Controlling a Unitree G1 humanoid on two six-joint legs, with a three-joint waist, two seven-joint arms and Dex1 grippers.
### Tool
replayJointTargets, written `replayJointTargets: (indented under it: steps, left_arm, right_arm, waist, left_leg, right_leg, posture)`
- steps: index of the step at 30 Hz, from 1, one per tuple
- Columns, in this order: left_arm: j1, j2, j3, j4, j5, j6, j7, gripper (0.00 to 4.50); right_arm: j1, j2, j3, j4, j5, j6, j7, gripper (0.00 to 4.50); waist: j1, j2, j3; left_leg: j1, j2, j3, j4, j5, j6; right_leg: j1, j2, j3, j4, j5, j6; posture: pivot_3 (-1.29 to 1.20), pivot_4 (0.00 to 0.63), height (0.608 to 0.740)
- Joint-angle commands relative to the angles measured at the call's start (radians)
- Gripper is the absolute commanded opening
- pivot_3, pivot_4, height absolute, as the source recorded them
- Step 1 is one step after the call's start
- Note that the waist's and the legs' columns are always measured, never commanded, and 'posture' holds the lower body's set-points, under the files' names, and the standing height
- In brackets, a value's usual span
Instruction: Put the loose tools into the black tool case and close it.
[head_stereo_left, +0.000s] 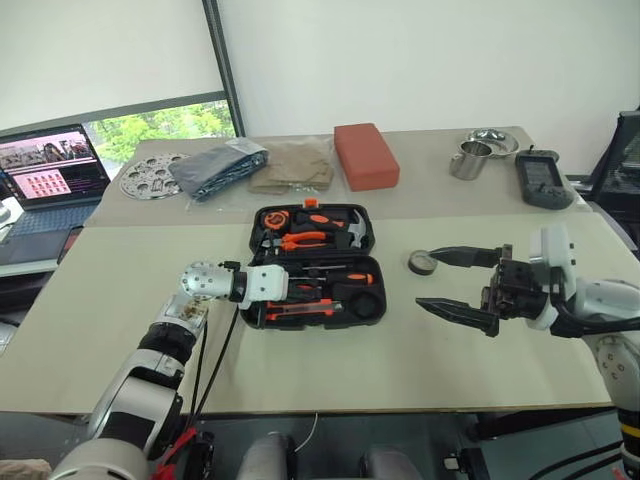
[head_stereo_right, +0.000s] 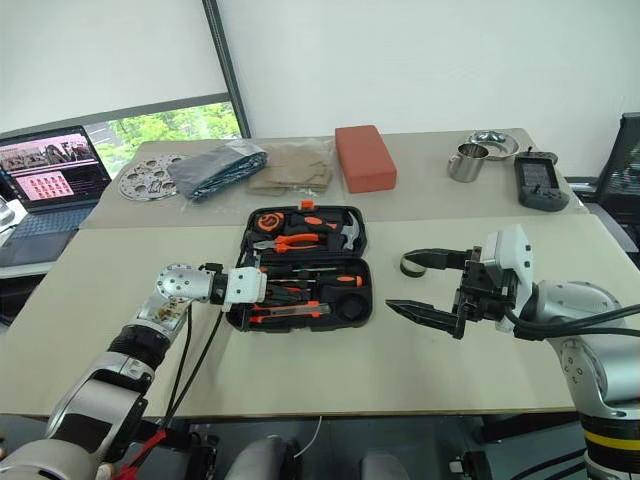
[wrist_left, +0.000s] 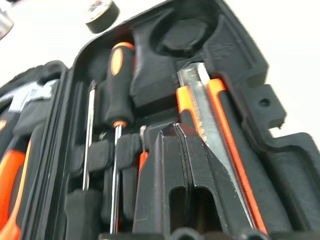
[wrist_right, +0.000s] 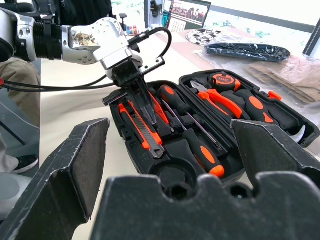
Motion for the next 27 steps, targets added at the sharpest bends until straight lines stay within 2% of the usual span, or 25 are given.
replayJointTargets:
  steps: [1,7,11,20,27]
  left_arm:
    - [-0.001,-0.026,0.014,0.035,-0.013,0.020,0.034,0.01]
    - [0.022,-0.068,0.069,-0.045,-0.158,0.134,-0.070,0.01]
    - [0.044,-0.063,0.052,-0.069,-0.157,0.135,-0.124,0.01]
    - [0.022,-0.034,-0.003,0.011,-0.029,0.046,-0.083,0.01]
    - [-0.002,0.000,-0.060,0.082,0.064,0.002,-0.047,0.01]
  right_arm:
    - [-0.022,-0.007,-0.010,-0.012,-0.004,-0.028,0.008,4.50]
    - [-0.028,-0.007,-0.012,-0.004,-0.009,-0.031,0.015,4.50]
    - [-0.029,-0.006,-0.014,-0.004,-0.012,-0.031,0.019,4.50]
    - [-0.022,-0.008,-0.022,-0.003,-0.016,-0.035,0.025,4.50]
    - [-0.015,-0.005,-0.026,-0.006,-0.019,-0.036,0.021,4.50]
  waist:
    - [0.001,0.000,0.000]
    - [-0.002,-0.001,0.001]
    - [-0.008,-0.004,0.002]
    - [-0.010,-0.008,0.005]
    - [-0.020,-0.005,0.003]
  left_leg:
    - [-0.001,0.000,0.000,0.000,0.000,0.000]
    - [-0.009,-0.002,-0.001,0.001,0.001,0.001]
    - [-0.017,-0.002,-0.001,0.001,0.001,0.001]
    - [-0.015,-0.001,0.000,-0.001,0.001,0.001]
    - [-0.011,-0.001,-0.001,-0.001,0.001,0.001]
  right_leg:
    - [0.000,0.000,0.000,0.000,0.000,0.000]
    - [-0.007,-0.001,-0.001,-0.001,0.001,0.002]
    - [-0.015,0.002,0.000,-0.002,0.001,0.002]
    - [-0.014,0.004,0.002,-0.003,0.001,0.002]
    - [-0.012,0.004,0.002,-0.001,0.001,0.002]
  posture:
    - [0.00,0.150,0.740]
    - [0.00,0.150,0.740]
    - [0.00,0.150,0.740]
    - [0.00,0.150,0.740]
    - [0.00,0.150,0.740]
